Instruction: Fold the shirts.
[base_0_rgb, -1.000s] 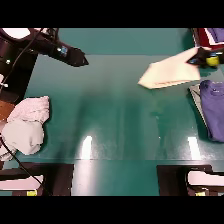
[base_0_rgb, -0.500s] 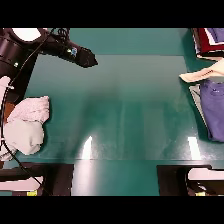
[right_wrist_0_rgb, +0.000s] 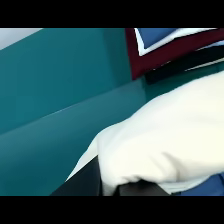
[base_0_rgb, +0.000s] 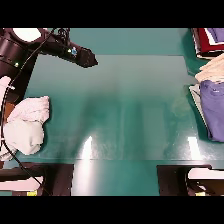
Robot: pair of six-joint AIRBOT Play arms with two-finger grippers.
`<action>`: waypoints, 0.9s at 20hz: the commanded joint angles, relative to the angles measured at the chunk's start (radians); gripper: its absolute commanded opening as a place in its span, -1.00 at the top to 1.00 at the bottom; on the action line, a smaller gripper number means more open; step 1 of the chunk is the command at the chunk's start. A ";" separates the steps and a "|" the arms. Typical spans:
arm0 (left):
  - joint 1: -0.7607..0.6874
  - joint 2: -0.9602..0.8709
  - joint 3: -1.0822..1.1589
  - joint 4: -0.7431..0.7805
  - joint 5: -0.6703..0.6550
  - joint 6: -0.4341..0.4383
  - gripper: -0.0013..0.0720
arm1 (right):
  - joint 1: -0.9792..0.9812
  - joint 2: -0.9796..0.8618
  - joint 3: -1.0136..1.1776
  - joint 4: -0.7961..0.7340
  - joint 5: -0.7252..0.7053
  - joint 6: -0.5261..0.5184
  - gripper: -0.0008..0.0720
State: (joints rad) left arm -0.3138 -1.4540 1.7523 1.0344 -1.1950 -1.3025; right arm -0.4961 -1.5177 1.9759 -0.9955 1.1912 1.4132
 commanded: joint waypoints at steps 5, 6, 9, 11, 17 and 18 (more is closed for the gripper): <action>0.000 0.000 0.000 0.000 -0.018 0.001 0.89 | -0.134 0.150 -0.174 -0.003 0.135 -0.029 0.93; 0.000 0.000 0.000 0.000 -0.018 0.001 0.89 | -0.158 0.175 -0.211 -0.003 0.160 -0.033 0.93; 0.000 0.000 0.000 0.000 -0.018 0.001 0.89 | -0.233 0.250 -0.335 -0.008 0.204 -0.034 0.93; 0.000 0.000 0.000 0.000 -0.018 0.001 0.89 | -0.273 0.303 -0.418 -0.092 0.229 -0.034 0.93; 0.000 0.000 0.000 0.001 -0.018 0.001 0.89 | -0.333 0.420 -0.677 -0.419 0.269 -0.033 0.68; 0.000 0.000 0.000 0.001 -0.019 0.002 0.89 | -0.344 0.428 -0.713 -0.426 0.267 -0.033 0.06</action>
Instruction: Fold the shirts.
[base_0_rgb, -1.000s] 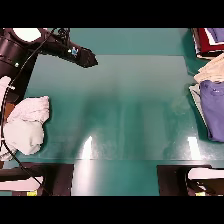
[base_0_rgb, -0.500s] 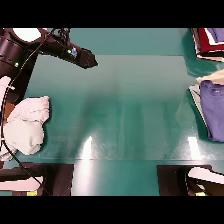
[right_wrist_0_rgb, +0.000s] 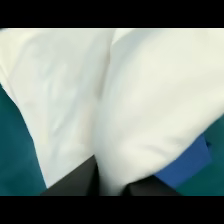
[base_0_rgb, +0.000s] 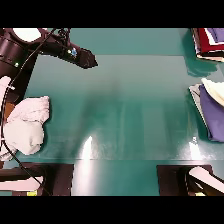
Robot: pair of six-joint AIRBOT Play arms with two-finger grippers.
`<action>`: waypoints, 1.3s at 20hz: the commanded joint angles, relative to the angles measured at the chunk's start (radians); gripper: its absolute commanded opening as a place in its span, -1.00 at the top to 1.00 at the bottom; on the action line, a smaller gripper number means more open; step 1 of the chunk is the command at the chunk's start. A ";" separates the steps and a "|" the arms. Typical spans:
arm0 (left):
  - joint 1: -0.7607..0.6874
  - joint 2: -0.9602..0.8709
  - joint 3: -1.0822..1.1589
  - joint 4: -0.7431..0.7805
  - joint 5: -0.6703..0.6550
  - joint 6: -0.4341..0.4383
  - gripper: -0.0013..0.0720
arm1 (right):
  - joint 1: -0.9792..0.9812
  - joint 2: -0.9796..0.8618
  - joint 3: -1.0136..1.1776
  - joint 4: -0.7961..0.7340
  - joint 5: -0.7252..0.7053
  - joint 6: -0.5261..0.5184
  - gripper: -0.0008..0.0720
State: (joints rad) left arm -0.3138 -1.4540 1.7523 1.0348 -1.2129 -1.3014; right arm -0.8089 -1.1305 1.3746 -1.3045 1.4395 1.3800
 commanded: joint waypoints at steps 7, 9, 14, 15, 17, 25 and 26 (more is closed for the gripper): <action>0.000 0.000 0.000 0.001 0.006 0.000 0.89 | -0.047 0.045 -0.174 0.068 0.017 0.019 -0.54; 0.000 0.000 0.000 -0.003 -0.003 -0.001 0.89 | 0.021 0.051 -0.174 0.193 0.023 0.019 -0.17; 0.000 0.000 0.000 -0.003 0.002 -0.001 0.89 | 0.352 0.055 -0.173 0.314 0.023 0.018 -0.07; 0.000 0.000 0.000 -0.003 0.002 -0.001 0.89 | 0.430 0.055 -0.173 0.309 0.015 0.018 -0.07; 0.000 0.000 0.000 -0.003 0.002 -0.001 0.89 | 0.569 0.055 -0.173 0.309 -0.005 0.018 0.12; 0.000 0.000 0.000 -0.003 0.002 -0.001 0.89 | 0.871 0.055 -0.173 0.308 -0.049 0.006 0.93; 0.000 0.000 0.000 -0.003 0.002 -0.001 0.89 | 0.877 0.055 -0.173 0.308 -0.048 0.006 0.92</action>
